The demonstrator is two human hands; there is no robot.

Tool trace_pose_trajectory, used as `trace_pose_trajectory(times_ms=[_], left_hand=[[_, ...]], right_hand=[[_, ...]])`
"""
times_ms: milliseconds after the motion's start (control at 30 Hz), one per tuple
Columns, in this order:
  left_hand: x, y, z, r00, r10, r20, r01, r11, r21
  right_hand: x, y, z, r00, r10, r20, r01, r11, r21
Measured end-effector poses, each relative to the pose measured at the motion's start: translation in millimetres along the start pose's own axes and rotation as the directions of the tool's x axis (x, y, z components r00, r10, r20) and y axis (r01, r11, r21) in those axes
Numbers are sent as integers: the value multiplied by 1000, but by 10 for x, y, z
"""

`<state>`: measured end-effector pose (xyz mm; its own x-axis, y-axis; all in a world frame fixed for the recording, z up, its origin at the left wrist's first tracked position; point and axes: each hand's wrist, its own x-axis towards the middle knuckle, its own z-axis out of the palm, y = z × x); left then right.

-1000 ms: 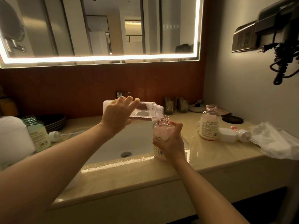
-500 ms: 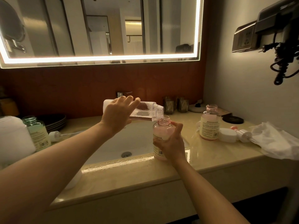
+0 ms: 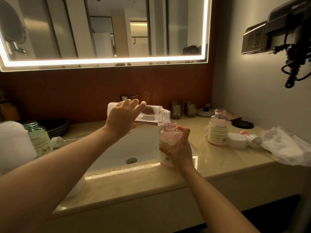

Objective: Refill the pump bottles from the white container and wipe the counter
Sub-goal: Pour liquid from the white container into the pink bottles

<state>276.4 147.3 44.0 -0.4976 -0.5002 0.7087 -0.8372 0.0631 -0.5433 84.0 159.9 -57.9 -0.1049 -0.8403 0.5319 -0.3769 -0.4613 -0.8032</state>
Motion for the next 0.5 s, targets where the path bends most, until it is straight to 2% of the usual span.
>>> trace_pose_trajectory(times_ms=[500], left_hand=[[1,4,-37,1000,10,-7,-10,1000,8]], right_hand=[[-6,16,-4,1000,0,9,0,1000,2]])
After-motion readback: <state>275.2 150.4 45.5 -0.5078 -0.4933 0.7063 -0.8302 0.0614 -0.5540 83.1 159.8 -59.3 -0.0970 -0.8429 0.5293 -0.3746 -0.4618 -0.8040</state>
